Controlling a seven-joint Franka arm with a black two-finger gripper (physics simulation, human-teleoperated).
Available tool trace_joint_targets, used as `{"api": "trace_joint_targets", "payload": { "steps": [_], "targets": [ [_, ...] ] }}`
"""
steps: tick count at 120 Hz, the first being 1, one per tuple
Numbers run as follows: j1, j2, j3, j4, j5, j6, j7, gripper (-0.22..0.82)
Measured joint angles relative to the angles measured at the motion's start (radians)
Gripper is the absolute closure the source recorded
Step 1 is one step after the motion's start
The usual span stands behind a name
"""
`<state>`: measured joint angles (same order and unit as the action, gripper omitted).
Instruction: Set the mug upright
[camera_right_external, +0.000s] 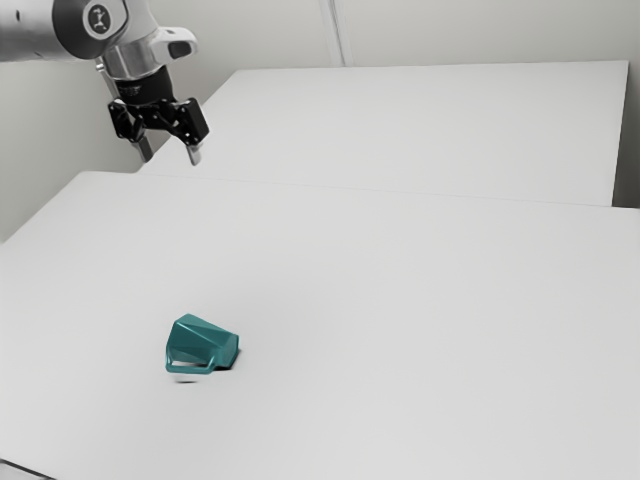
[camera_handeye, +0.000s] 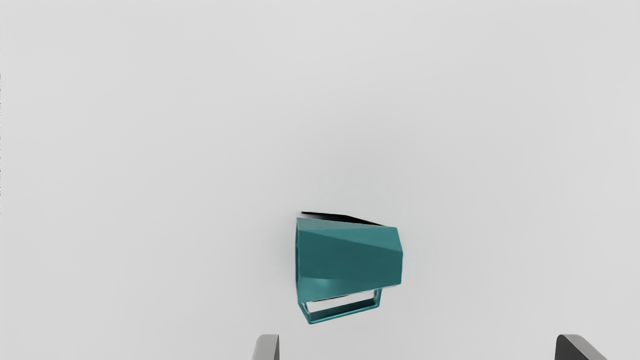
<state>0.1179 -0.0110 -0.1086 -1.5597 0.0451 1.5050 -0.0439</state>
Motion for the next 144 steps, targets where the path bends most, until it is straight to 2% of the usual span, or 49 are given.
{"api": "trace_joint_targets", "payload": {
  "steps": [24, 44, 72, 109, 144],
  "targets": [
    [0.011, -0.016, 0.002, -0.013, 0.0, 0.015, 0.003, 0.0],
    [-0.016, -0.111, 0.007, -0.126, -0.008, 0.052, 0.007, 0.0],
    [0.0, -0.181, 0.067, -0.292, -0.112, 0.16, 0.066, 0.0],
    [0.107, -0.249, 0.097, -0.541, -0.368, 0.368, 0.288, 0.0],
    [0.196, -0.262, 0.103, -0.726, -0.56, 0.503, 0.559, 0.0]
  ]
}}
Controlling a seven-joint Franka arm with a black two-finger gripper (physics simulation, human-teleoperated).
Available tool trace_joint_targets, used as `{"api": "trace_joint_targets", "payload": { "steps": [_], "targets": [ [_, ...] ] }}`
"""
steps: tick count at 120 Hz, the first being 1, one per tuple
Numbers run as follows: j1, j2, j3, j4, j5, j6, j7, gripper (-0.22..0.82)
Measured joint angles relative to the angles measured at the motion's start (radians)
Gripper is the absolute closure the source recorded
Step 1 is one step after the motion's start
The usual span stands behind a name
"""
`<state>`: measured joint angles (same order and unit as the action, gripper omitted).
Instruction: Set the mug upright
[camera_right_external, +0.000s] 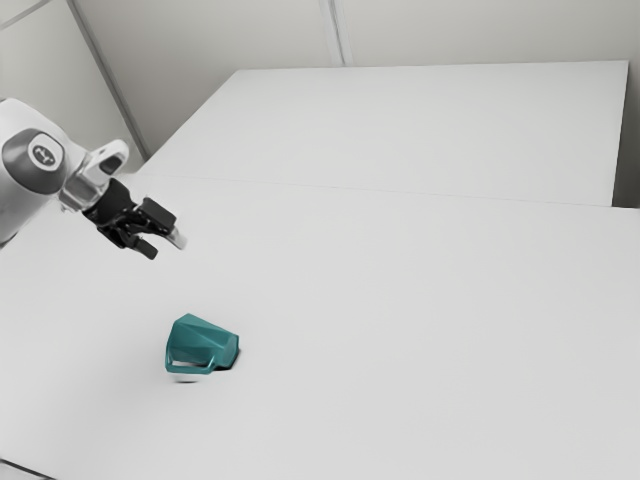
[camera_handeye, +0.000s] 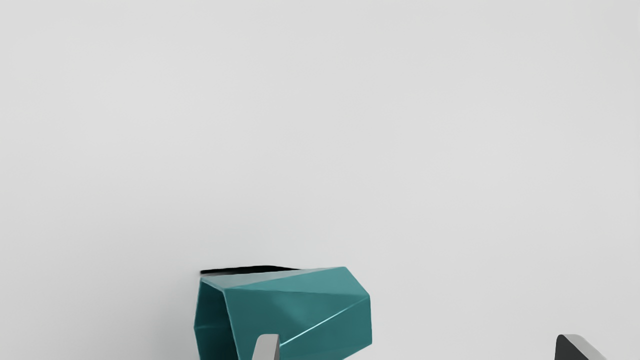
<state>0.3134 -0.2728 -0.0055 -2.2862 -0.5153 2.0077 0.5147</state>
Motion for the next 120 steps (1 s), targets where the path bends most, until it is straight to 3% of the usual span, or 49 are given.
{"api": "trace_joint_targets", "payload": {
  "steps": [72, 120],
  "targets": [
    [0.073, 0.076, 0.081, -0.226, -0.417, 0.103, 0.569, 0.0],
    [0.075, 0.165, 0.088, -0.238, -0.513, 0.107, 0.798, 0.0]
  ]
}}
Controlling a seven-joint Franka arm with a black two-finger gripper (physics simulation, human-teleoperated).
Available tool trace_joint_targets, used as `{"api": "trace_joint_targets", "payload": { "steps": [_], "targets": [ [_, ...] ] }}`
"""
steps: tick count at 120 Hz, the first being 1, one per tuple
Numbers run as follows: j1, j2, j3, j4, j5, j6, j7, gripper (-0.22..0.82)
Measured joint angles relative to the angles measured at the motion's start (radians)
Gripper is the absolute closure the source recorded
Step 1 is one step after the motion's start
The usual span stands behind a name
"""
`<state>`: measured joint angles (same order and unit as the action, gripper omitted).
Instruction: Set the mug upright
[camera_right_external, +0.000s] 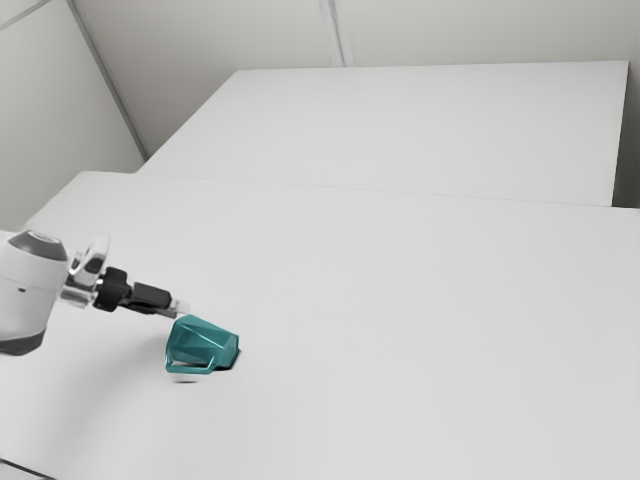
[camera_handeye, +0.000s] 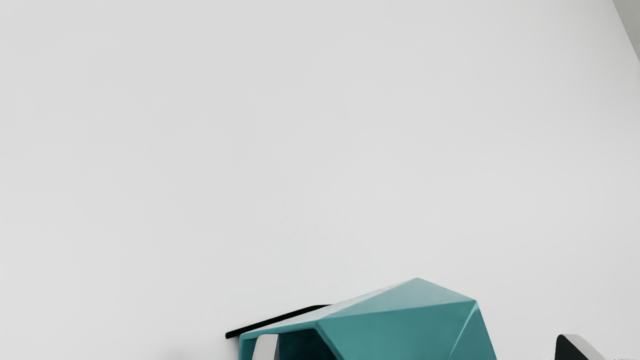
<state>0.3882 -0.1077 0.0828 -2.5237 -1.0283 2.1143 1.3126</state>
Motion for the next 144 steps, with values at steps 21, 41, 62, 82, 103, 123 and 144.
{"api": "trace_joint_targets", "payload": {
  "steps": [21, 41, 62, 82, 103, 123, 144],
  "targets": [
    [0.0, 0.028, 0.0, -0.001, -0.013, -0.012, 0.029, 0.0],
    [0.0, 0.053, 0.0, -0.002, -0.035, -0.048, 0.046, 0.0],
    [0.006, 0.089, 0.0, -0.002, -0.084, -0.082, 0.08, 0.0],
    [0.014, 0.114, 0.0, -0.001, -0.112, -0.1, 0.113, 0.0],
    [0.02, 0.123, 0.0, 0.0, -0.127, -0.107, 0.143, 0.0],
    [0.022, 0.125, -0.001, 0.0, -0.131, -0.11, 0.164, 0.01],
    [0.019, 0.126, -0.004, -0.001, -0.136, -0.111, 0.181, 0.04]
  ]
}}
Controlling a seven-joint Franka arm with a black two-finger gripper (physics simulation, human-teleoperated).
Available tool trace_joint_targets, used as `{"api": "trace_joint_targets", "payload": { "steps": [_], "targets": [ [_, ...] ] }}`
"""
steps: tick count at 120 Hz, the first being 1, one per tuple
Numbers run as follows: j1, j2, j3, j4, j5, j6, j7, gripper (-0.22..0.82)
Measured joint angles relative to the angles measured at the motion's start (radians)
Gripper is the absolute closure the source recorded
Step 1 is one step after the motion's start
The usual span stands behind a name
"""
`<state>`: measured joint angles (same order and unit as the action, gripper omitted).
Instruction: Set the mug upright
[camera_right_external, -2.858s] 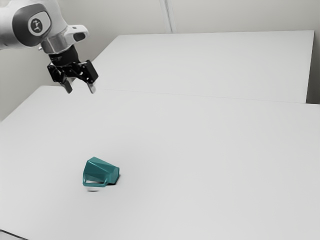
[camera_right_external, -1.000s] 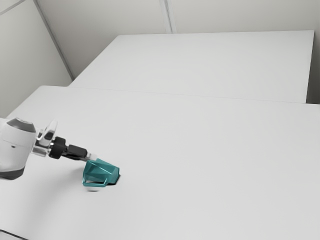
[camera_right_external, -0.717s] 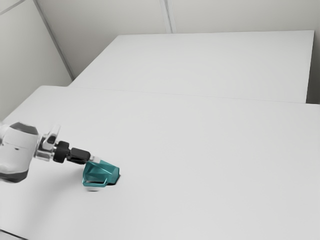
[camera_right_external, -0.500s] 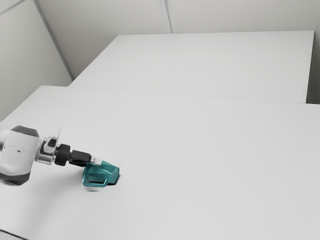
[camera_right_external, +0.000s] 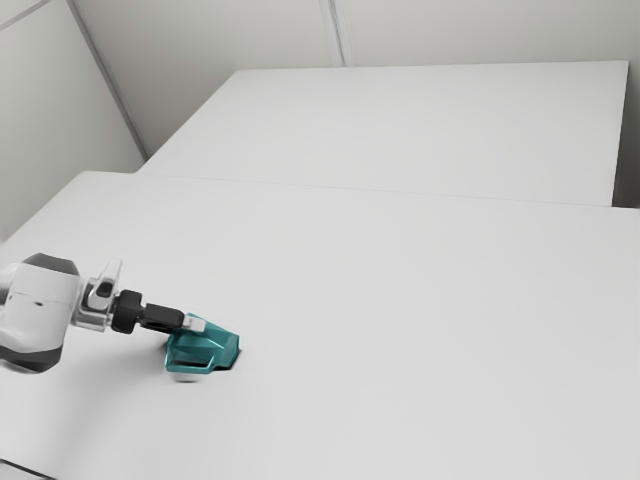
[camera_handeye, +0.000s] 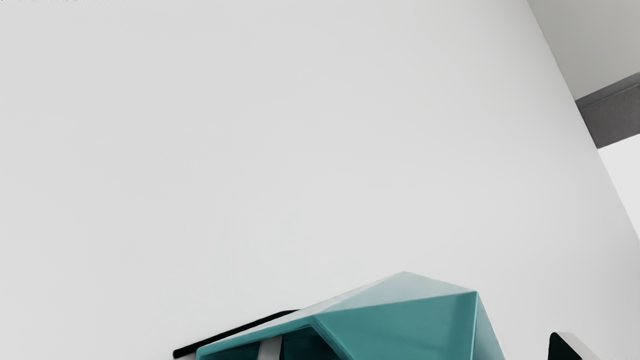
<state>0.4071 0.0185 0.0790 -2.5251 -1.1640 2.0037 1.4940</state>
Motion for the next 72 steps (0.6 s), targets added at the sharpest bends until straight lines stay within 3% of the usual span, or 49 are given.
{"api": "trace_joint_targets", "payload": {
  "steps": [72],
  "targets": [
    [-0.018, -0.001, -0.004, 0.0, -0.012, 0.0, 0.031, 0.45]
  ]
}}
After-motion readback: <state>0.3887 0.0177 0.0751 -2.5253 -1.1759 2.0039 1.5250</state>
